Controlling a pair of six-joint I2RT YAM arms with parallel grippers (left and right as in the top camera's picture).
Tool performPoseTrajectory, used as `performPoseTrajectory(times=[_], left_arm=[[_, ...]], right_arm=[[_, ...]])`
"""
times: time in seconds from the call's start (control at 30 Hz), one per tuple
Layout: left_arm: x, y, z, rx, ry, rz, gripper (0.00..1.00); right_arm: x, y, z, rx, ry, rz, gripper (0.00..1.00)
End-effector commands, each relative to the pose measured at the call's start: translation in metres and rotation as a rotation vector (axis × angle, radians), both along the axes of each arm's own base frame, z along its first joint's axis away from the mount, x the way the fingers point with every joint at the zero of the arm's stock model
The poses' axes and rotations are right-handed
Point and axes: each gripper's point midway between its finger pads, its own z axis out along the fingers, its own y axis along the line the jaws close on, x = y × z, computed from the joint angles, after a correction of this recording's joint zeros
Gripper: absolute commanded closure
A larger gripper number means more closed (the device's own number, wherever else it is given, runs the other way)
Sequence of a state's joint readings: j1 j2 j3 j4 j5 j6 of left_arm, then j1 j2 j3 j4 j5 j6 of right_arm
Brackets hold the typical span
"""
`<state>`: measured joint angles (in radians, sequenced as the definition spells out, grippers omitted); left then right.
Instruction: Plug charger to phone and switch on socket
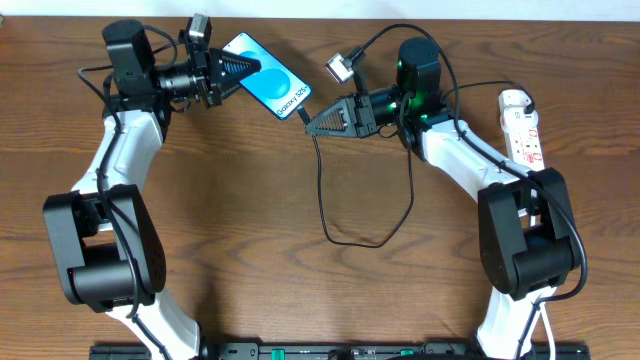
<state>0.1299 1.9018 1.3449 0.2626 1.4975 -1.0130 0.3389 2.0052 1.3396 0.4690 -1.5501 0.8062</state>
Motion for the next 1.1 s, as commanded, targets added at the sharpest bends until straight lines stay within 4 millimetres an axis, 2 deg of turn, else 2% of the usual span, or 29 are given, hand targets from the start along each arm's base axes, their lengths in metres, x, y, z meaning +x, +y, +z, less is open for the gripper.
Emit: performPoseTrajectory(times=[0.0, 0.07, 0.17, 0.33, 0.47, 0.53, 0.6, 0.63, 0.7, 0.87, 1.07], left_arm=[[-0.016, -0.010, 0.016, -0.016, -0.066, -0.087, 0.93], [-0.015, -0.006, 0.016, -0.016, -0.066, -0.077, 0.92], [-0.014, -0.001, 0.016, -0.015, -0.066, -0.067, 0.93], [-0.014, -0.001, 0.016, -0.015, -0.067, -0.066, 0.93], [-0.014, -0.001, 0.016, -0.015, -0.067, -0.067, 0.93], [-0.014, -0.001, 0.016, -0.015, -0.066, -0.067, 0.93], [-0.014, -0.001, 0.016, -0.015, -0.067, -0.067, 0.93], [-0.014, -0.001, 0.016, -0.015, -0.067, -0.067, 0.93], [-0.014, -0.001, 0.016, -0.015, -0.067, -0.067, 0.93], [-0.012, 0.003, 0.017, -0.012, -0.082, -0.059, 0.93], [-0.006, 0.033, 0.017, -0.010, -0.082, 0.009, 0.93]], right_arm=[[-0.002, 0.000, 0.007, 0.021, -0.054, 0.011, 0.99], [-0.002, 0.000, 0.007, 0.020, -0.053, 0.011, 0.98], [-0.002, 0.000, 0.006, 0.022, -0.059, 0.012, 0.86], [-0.002, 0.000, 0.007, 0.025, -0.066, 0.011, 0.76], [-0.002, 0.000, 0.007, 0.025, -0.066, 0.011, 0.64], [-0.002, 0.000, 0.007, 0.025, -0.067, 0.011, 0.62], [-0.002, 0.000, 0.006, 0.026, -0.070, 0.011, 0.63], [-0.002, 0.000, 0.006, 0.027, -0.073, 0.011, 0.67], [-0.002, 0.000, 0.006, 0.027, -0.075, 0.011, 0.80], [-0.003, 0.000, 0.003, 0.033, -0.091, 0.011, 0.97], [-0.005, -0.001, -0.012, 0.019, -0.070, -0.011, 0.99]])
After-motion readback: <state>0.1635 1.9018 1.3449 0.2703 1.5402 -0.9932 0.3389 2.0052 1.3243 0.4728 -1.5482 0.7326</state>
